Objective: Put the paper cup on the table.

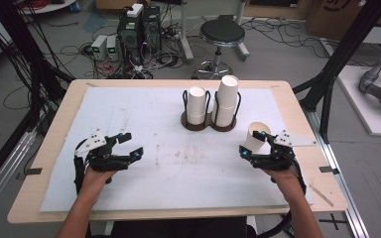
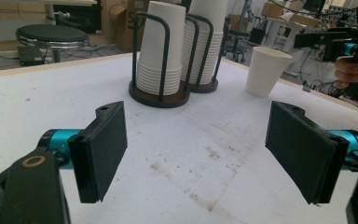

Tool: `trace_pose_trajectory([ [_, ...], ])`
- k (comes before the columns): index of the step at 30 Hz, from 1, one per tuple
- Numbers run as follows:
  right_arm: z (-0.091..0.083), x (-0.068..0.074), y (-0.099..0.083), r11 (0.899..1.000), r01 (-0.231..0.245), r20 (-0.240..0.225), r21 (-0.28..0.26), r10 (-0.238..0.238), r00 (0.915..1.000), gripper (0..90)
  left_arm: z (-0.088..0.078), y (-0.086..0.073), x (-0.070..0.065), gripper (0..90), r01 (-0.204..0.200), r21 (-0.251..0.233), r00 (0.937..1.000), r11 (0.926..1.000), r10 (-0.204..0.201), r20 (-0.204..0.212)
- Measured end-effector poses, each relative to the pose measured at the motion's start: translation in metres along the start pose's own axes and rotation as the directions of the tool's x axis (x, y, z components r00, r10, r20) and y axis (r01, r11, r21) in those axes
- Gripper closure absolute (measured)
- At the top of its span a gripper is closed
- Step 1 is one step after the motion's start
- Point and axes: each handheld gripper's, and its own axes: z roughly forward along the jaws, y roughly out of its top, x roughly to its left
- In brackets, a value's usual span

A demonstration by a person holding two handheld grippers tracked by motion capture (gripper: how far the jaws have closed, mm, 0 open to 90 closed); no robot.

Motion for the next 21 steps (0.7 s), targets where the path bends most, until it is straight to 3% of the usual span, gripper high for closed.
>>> trace_pose_trajectory([
  [8,0.014,0.008,-0.001,0.999,0.025,-0.052,0.029,-0.024,0.9983,19.0,0.008,0.0,0.002,20.7,0.006,-0.001,1.0,1.0,-0.006,0.0],
  [21,0.018,0.011,-0.003,0.998,0.058,-0.056,0.037,-0.056,0.9969,19.0,-0.005,0.001,-0.003,20.7,-0.014,-0.019,0.9996,0.9997,0.013,-0.026],
])
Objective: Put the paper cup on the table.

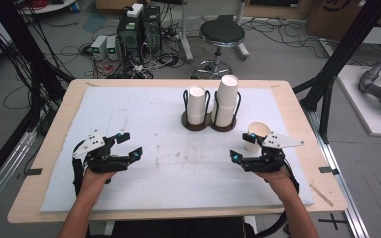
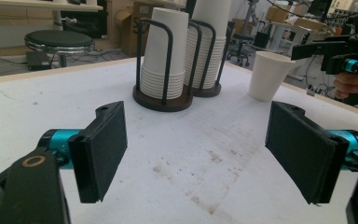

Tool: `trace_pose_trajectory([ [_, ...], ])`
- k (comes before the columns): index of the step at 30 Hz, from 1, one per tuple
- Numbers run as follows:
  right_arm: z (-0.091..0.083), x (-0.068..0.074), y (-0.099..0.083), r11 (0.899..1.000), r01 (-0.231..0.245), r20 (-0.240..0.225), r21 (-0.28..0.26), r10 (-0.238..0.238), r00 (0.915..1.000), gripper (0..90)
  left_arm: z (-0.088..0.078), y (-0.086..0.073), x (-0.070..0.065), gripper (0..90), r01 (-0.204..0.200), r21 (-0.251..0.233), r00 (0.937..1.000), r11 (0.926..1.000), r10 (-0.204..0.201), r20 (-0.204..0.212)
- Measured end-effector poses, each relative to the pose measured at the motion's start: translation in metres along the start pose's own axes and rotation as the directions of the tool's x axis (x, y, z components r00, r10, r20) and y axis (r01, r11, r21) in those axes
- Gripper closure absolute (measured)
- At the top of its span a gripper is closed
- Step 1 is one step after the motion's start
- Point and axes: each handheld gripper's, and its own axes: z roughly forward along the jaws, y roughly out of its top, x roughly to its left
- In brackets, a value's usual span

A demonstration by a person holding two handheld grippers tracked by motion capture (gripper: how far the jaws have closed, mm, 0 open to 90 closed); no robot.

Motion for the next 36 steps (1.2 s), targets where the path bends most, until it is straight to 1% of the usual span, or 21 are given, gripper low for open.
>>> trace_pose_trajectory([
  [5,0.0015,0.0023,0.0012,1.0,0.006,0.001,0.001,-0.006,1.0,19.0,-0.0045,-0.0013,-0.0014,20.7,-0.003,0.001,1.0,1.0,0.003,-0.003],
  [11,0.0043,0.0039,0.0015,1.0,0.004,-0.001,0.009,-0.004,1.0,19.0,-0.0089,-0.0023,-0.0005,20.7,0.005,-0.006,0.9999,1.0,-0.005,-0.009],
  [36,0.0027,0.0032,0.0003,1.0,0.003,0.002,0.008,-0.003,1.0,19.0,-0.0086,-0.0029,0.0002,20.7,0.005,-0.004,0.9999,1.0,-0.005,-0.016],
])
